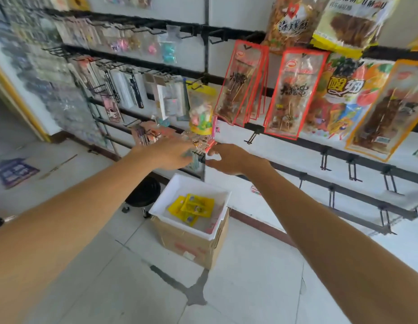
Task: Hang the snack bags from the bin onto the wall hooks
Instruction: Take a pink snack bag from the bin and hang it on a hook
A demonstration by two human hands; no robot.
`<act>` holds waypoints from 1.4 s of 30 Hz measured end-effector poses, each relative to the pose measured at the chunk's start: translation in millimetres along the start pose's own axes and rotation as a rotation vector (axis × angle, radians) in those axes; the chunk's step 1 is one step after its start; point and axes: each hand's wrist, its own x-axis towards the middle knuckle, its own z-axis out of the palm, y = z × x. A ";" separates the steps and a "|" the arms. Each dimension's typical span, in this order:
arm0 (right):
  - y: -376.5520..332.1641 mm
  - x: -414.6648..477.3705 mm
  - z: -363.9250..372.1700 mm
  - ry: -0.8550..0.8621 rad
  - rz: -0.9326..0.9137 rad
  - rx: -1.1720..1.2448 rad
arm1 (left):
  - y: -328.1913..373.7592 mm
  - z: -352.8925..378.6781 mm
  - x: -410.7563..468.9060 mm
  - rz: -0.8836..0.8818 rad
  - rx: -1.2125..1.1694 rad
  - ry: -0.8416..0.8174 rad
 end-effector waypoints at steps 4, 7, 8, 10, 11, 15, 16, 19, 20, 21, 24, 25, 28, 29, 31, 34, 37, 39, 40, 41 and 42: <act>-5.2 28.2 28.8 -0.058 0.022 -0.001 | -36.9 29.5 11.7 -0.049 -0.053 -0.055; -1.0 52.9 44.6 -0.105 0.037 0.019 | -57.1 51.8 26.0 -0.030 -0.112 -0.121; 0.7 61.2 49.0 -0.116 0.034 0.022 | -62.7 59.1 32.4 -0.031 -0.131 -0.140; 5.1 79.2 61.7 -0.138 0.027 0.037 | -75.3 76.0 48.4 -0.034 -0.150 -0.169; 8.8 88.4 69.1 -0.152 0.026 0.053 | -80.7 84.7 57.5 -0.039 -0.163 -0.183; 37.7 132.4 103.6 -0.230 0.030 0.091 | -99.5 117.1 95.5 -0.071 -0.212 -0.235; 46.7 144.2 112.0 -0.252 0.033 0.097 | -103.8 125.3 105.1 -0.080 -0.219 -0.256; 78.6 177.6 137.3 -0.336 0.038 0.098 | -115.7 157.4 134.6 -0.110 -0.265 -0.332; 89.1 186.4 147.1 -0.361 0.043 0.099 | -118.6 169.4 143.9 -0.123 -0.278 -0.354; 100.5 194.4 157.5 -0.385 0.053 0.099 | -120.5 181.6 153.1 -0.136 -0.289 -0.361; 124.7 208.5 189.6 -0.495 0.086 0.082 | -120.3 213.5 169.8 -0.142 -0.322 -0.393; 130.8 212.2 201.1 -0.532 0.092 0.070 | -120.6 226.3 174.9 -0.140 -0.334 -0.411; 147.5 222.2 232.8 -0.613 0.103 0.030 | -122.7 269.1 191.6 -0.142 -0.394 -0.466; 154.0 226.2 244.6 -0.627 0.113 0.021 | -123.0 284.6 198.3 -0.145 -0.420 -0.487; 168.7 234.1 272.2 -0.648 0.131 -0.010 | -120.6 317.1 211.9 -0.153 -0.479 -0.506; 193.0 246.7 315.2 -0.644 0.163 -0.045 | -111.7 366.7 232.0 -0.143 -0.563 -0.506; 213.6 251.8 352.2 -0.599 0.200 -0.168 | -95.6 413.5 244.7 -0.103 -0.625 -0.506; 221.4 251.0 371.2 -0.603 0.228 -0.322 | -85.3 436.8 248.8 -0.078 -0.656 -0.519; 222.7 250.0 378.9 -0.614 0.232 -0.386 | -81.0 446.2 250.1 -0.068 -0.669 -0.525; 223.0 249.2 386.2 -0.620 0.229 -0.435 | -77.2 454.1 251.2 -0.062 -0.683 -0.528; 222.6 248.1 392.2 -0.610 0.223 -0.467 | -73.6 462.4 252.2 -0.064 -0.701 -0.524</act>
